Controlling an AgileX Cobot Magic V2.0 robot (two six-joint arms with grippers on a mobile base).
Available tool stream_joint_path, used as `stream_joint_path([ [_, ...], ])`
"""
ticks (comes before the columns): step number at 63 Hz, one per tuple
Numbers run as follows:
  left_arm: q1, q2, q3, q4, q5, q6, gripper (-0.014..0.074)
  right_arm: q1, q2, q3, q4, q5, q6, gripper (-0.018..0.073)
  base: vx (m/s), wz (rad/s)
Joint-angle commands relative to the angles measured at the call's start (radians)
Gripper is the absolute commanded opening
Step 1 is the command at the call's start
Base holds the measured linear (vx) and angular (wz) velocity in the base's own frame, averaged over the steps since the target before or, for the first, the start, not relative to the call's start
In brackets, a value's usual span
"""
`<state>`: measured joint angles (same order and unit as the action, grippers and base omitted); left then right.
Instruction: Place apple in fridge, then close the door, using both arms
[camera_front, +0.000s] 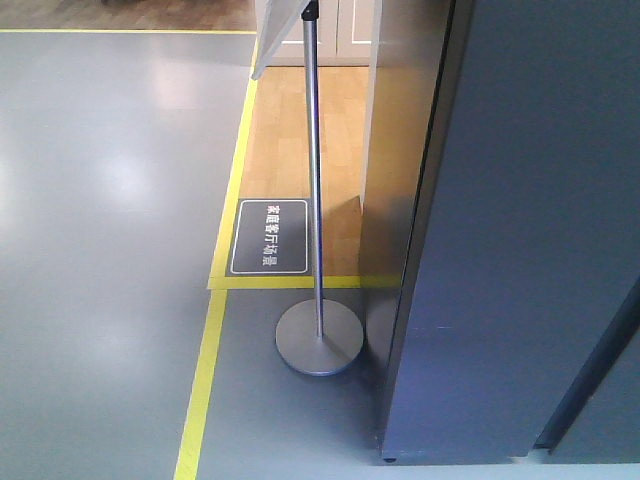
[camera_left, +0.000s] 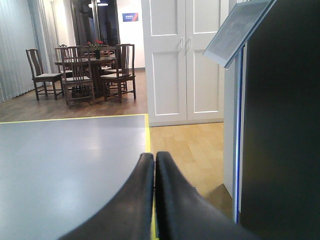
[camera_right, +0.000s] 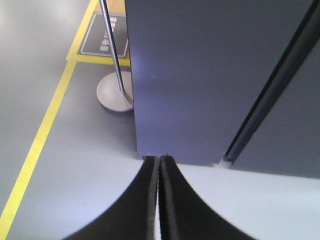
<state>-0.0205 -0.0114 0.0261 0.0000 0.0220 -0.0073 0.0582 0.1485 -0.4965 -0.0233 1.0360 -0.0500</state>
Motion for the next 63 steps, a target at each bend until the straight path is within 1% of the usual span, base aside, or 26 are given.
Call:
stream_joint_path([
  [1,0.001,-0.015,0.021,0.000,-0.076,-0.010,-0.0006,0.002,-0.021,-0.020,-0.025,-0.125,0.002,-0.0003,0.00,0.00],
  [5,0.001,-0.015,0.021,0.000,-0.076,-0.010,-0.0006,0.002,-0.043,0.010,-0.041,-0.281,0.003,-0.0003,0.00,0.00],
  [6,0.001,-0.015,0.021,0.000,-0.076,-0.010,-0.0006,0.002,-0.047,0.024,-0.035,-0.343,0.003,-0.0003,0.00,0.00],
  [11,0.001,-0.015,0.021,0.000,-0.076,-0.010,-0.0006,0.002,-0.069,0.081,-0.005,-0.546,0.003,-0.0003,0.00,0.00],
  [15,0.001,-0.015,0.021,0.000,-0.076,-0.010,-0.0006,0.002,-0.086,0.150,0.006,-0.667,0.003,-0.0003,0.00,0.00],
  [23,0.001,-0.015,0.021,0.000,-0.076,-0.010,-0.0006,0.000,-0.127,0.294,0.006,-0.835,0.003,-0.0003,0.00,0.00],
  [38,0.001,-0.015,0.021,0.000,-0.076,-0.010,-0.0006,-0.001,-0.176,0.504,0.013,-1.093,0.003,-0.0003,0.00,0.00],
  [42,0.001,-0.015,0.021,0.000,-0.076,-0.010,-0.0006,-0.015,-0.177,0.543,0.035,-1.139,0.016,-0.0003,0.00,0.00],
  [45,0.001,-0.015,0.021,0.000,-0.076,-0.010,-0.0006,-0.028,-0.177,0.537,0.050,-1.099,0.025,-0.0003,0.00,0.00],
  [52,0.001,-0.015,0.021,0.000,-0.076,-0.010,-0.0006,-0.059,-0.178,0.539,0.055,-1.096,0.020,-0.0003,0.00,0.00],
  [63,0.001,-0.015,0.021,0.000,-0.076,-0.010,-0.0006,-0.055,-0.178,0.539,0.055,-1.094,0.002,-0.0003,0.00,0.00],
])
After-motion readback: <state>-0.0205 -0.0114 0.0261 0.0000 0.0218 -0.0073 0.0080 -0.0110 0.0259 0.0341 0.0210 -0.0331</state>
